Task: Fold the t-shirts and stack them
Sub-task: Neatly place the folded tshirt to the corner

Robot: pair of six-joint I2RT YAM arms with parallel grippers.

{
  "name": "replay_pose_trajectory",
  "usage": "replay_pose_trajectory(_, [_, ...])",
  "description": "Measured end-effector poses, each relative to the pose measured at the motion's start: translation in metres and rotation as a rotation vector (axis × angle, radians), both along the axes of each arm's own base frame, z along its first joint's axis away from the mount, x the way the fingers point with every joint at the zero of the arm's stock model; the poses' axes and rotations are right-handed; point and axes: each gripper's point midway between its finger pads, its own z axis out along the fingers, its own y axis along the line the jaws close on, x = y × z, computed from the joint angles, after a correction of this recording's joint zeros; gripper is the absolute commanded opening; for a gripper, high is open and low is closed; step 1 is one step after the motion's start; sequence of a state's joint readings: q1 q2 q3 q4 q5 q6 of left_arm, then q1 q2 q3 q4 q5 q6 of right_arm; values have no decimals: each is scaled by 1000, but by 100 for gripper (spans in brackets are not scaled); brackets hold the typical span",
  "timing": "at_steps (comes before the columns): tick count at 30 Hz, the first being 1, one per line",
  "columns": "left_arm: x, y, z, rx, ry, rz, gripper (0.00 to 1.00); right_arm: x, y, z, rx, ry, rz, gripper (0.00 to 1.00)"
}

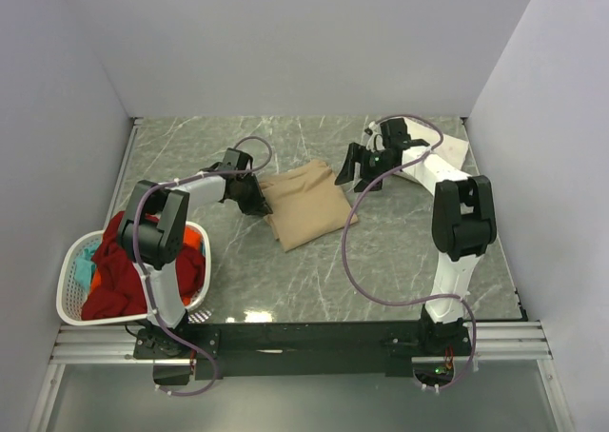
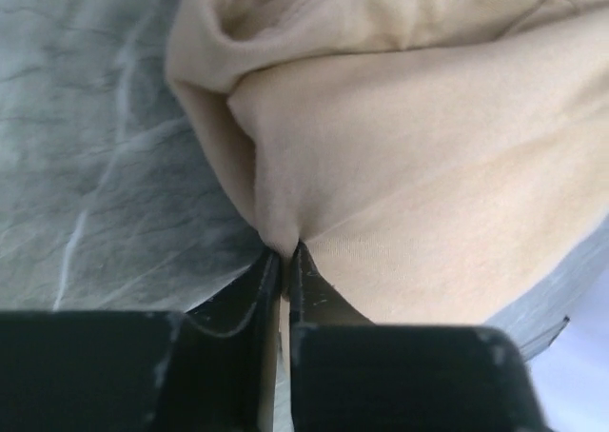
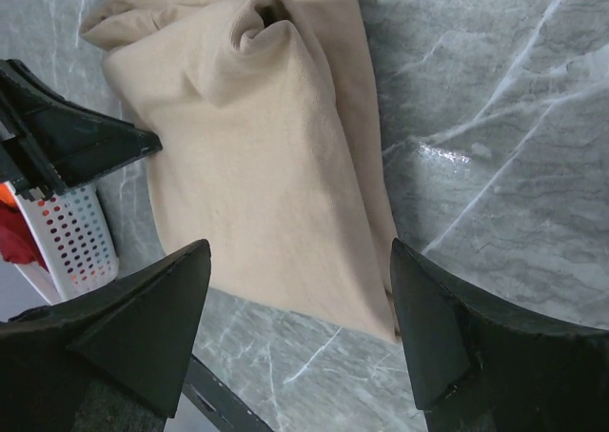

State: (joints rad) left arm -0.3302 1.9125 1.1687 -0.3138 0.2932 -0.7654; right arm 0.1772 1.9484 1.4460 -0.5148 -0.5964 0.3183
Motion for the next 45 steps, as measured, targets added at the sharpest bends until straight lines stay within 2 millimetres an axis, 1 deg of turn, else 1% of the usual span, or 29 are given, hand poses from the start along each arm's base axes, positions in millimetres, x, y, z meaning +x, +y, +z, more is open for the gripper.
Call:
replay_pose_trajectory(2, [0,-2,0,-16,-16,-19,3,-1,1,-1,11,2,12,82])
replay_pose_trajectory(4, [-1,-5,0,-35,-33,-43,0,-1,3,-6,19,8,28,81])
replay_pose_trajectory(8, [-2,-9,0,-64,-67,-96,0,-3,4,-23,27,42,46,81])
replay_pose_trajectory(11, [-3,-13,1,-80,-84,-138,0,-4,3,-31,31,56,56,80])
replay_pose_trajectory(18, [-5,-17,0,-106,-109,-217,0,-4,-8,-50,30,82,70,79])
replay_pose_trajectory(29, [-5,-19,-1,-135,-114,-279,0,-3,-3,-52,99,85,124,76])
replay_pose_trajectory(33, [-5,-21,0,-142,-107,-289,1,-5,4,-52,113,76,142,75])
replay_pose_trajectory(38, [-5,-21,-1,-145,-106,-305,0,-9,19,-52,123,65,177,73])
replay_pose_trajectory(41, [-5,-22,-1,-149,-105,-308,0,-13,26,-53,124,63,196,70])
replay_pose_trajectory(43, [-5,-22,-1,-153,-104,-310,0,-15,32,-54,124,63,209,65])
replay_pose_trajectory(45, [-5,-22,-1,-156,-104,-311,0,-17,35,-56,122,66,218,56])
